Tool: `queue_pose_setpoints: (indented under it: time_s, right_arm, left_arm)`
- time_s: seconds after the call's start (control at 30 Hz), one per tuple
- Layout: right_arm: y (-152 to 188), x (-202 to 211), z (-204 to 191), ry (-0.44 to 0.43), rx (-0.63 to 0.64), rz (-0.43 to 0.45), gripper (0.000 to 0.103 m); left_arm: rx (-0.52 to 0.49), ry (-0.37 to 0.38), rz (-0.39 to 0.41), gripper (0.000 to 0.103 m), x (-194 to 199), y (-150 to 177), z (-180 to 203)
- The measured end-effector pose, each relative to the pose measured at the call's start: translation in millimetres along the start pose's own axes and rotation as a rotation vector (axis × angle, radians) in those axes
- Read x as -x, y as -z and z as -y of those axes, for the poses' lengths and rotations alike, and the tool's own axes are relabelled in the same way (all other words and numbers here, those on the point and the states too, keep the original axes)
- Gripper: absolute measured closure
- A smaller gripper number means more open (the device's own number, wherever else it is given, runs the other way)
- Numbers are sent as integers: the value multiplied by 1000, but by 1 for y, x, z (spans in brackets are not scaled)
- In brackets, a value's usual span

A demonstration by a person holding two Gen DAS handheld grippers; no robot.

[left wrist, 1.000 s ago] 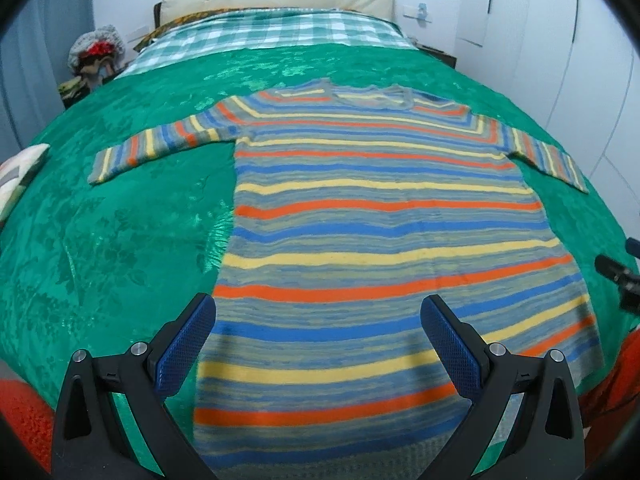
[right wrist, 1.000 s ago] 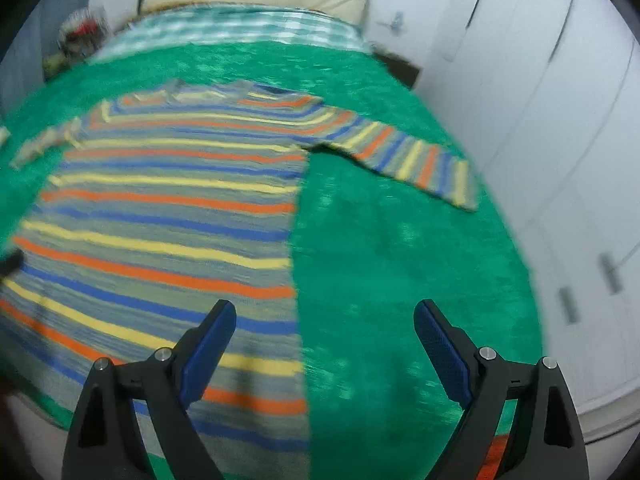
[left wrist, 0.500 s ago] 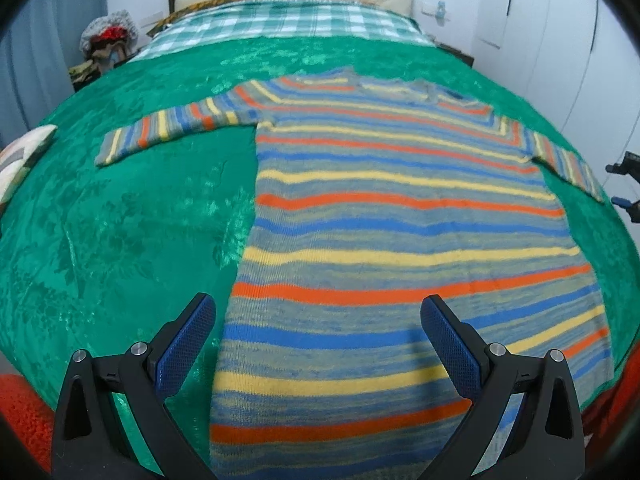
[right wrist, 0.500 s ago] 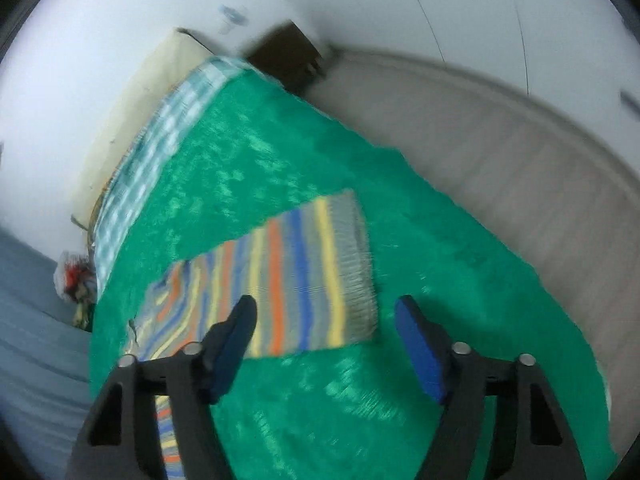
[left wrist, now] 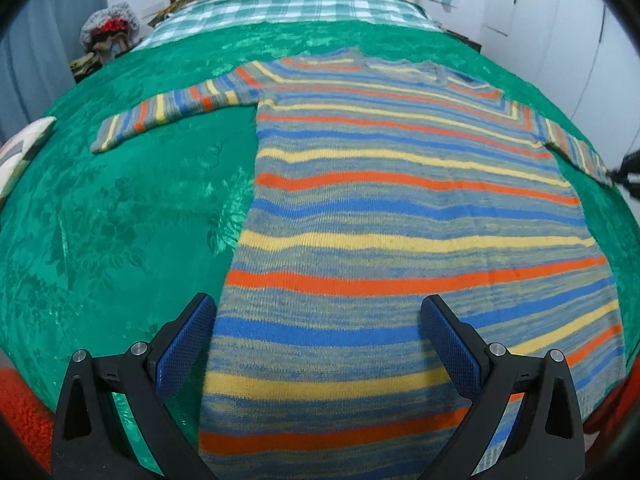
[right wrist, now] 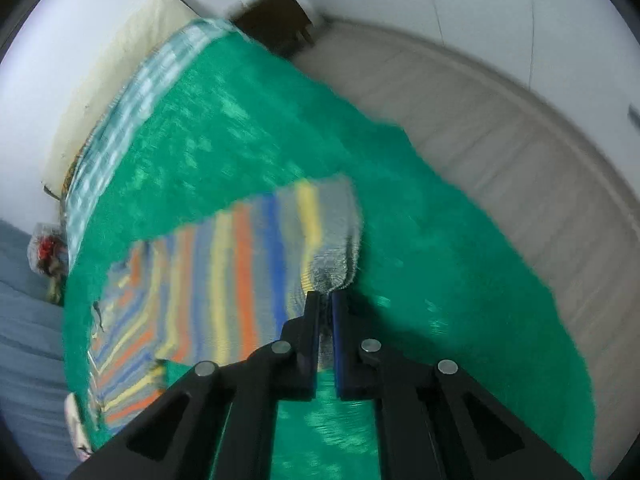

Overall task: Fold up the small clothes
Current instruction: 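Grasp the sleeve cuff with the right gripper and lift it toward the collar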

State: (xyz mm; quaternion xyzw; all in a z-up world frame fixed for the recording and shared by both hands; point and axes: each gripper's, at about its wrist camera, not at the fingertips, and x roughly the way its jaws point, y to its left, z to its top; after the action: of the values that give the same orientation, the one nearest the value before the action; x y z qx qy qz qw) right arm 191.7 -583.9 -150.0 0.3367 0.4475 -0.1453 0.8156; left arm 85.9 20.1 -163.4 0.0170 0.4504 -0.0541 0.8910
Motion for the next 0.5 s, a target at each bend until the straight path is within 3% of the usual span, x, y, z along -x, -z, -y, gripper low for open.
queue_pose_setpoints:
  time_s: [0.13,0.23,0.37,0.5]
  right_arm:
    - [-1,47,-90,-119,209,105,98]
    - [8,55,-174,-265,348,78,98]
    - [38,37,-275,-394,512,7,98]
    - [65,-2,-334,-443,578,-45,97]
  left_arm:
    - [-5,16,16,1,4,-1,1]
    - [-2,36,16,1,4,-3,2]
    - [1,42,31,1,8,-5,0]
    - [9,32,33,1,9,-4,-5]
